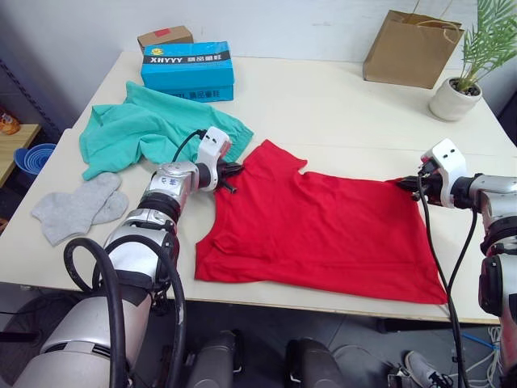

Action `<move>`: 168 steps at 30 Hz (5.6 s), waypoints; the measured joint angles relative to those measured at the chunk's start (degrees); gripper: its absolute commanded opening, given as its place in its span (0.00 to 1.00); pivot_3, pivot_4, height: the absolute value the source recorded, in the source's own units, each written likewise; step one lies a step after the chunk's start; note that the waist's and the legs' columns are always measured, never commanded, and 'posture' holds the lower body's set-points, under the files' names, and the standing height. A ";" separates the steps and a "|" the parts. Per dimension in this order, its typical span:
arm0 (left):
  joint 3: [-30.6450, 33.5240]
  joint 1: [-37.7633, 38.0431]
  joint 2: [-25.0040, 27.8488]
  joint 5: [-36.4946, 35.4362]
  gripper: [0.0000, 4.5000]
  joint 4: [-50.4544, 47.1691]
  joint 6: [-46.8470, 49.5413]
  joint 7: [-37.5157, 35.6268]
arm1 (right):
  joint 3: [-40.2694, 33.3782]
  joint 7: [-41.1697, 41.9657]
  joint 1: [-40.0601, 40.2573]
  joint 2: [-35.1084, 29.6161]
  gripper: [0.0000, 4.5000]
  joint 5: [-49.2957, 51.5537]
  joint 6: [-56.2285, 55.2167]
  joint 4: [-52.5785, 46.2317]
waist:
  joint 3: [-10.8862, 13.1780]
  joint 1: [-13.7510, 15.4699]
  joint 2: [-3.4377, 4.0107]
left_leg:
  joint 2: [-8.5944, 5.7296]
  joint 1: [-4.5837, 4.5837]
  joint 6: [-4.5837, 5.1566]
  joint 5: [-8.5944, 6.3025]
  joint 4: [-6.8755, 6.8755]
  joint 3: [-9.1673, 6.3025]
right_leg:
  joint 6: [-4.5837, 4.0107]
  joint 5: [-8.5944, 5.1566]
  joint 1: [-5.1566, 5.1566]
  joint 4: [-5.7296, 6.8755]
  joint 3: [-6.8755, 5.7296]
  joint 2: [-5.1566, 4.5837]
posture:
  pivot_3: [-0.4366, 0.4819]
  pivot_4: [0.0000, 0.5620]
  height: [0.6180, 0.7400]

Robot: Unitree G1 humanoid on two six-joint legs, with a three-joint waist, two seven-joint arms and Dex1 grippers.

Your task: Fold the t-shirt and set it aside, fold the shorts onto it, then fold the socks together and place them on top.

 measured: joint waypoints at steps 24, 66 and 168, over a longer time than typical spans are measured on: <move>-0.33 5.16 3.30 1.46 0.00 -3.68 -15.55 -6.95 | -11.45 3.85 19.16 -2.16 0.00 9.63 -15.12 -11.82 | 0.00 0.07 0.00 | 0.01 0.01 0.01 -0.01 0.16 0.00 | 0.00 0.00 0.03 0.08 0.01 -0.06 | 0.48 0.27 1.00; 2.61 -4.72 -0.70 -2.93 1.00 -1.11 16.33 -2.67 | -25.45 -3.30 62.36 0.48 1.00 27.58 2.31 -75.32 | 0.04 0.36 -0.13 | 0.13 0.08 0.06 -0.19 0.48 -0.03 | 0.00 0.00 0.01 0.33 0.30 -0.18 | 0.48 0.27 1.00; -11.76 25.13 11.09 -8.89 0.80 -54.62 26.39 -24.26 | -18.01 -0.57 58.88 1.50 1.00 36.81 17.76 -88.21 | 0.00 0.60 -0.17 | 0.16 0.16 0.21 -0.39 0.57 -0.07 | -0.02 0.01 0.21 0.29 0.67 -0.20 | 0.48 0.27 1.00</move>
